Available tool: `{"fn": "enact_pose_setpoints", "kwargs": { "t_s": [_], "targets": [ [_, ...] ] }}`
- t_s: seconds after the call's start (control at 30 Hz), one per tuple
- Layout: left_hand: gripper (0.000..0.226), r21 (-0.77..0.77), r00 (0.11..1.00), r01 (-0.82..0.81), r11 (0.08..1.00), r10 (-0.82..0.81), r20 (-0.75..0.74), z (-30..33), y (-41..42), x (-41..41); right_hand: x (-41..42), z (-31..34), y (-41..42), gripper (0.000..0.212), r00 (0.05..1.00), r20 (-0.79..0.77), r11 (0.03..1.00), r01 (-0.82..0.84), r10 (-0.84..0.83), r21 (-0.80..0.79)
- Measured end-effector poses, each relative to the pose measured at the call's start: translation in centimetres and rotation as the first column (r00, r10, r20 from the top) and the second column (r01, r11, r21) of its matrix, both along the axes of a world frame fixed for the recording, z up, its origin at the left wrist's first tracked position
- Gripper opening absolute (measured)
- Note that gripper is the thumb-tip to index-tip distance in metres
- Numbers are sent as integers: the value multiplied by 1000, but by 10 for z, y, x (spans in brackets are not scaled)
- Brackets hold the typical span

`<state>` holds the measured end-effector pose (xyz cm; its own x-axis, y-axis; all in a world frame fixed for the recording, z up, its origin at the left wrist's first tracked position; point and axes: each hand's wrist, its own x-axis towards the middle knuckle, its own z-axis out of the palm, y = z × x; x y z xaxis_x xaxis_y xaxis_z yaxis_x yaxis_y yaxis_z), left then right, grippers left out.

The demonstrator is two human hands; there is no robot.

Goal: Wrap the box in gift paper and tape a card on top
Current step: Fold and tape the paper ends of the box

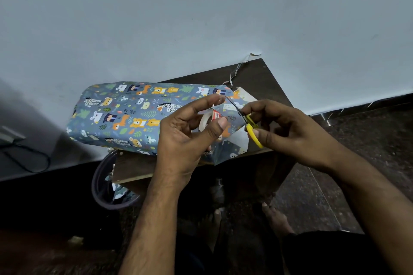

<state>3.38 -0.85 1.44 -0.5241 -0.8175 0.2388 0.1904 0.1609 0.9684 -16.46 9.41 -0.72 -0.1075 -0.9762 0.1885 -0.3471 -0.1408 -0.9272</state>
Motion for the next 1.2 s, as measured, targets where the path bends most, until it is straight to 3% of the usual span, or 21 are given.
{"fn": "enact_pose_setpoints", "kwargs": {
  "t_s": [0.63,1.2],
  "targets": [
    [36,-12,996,84,996,-84,14,-6,-4,5,-5,-1,1,32,996,-15,989,-86,88,119],
    [35,-4,996,94,996,-94,5,-8,-5,7,-6,-5,2,29,994,-58,993,-83,88,80]
  ]
}}
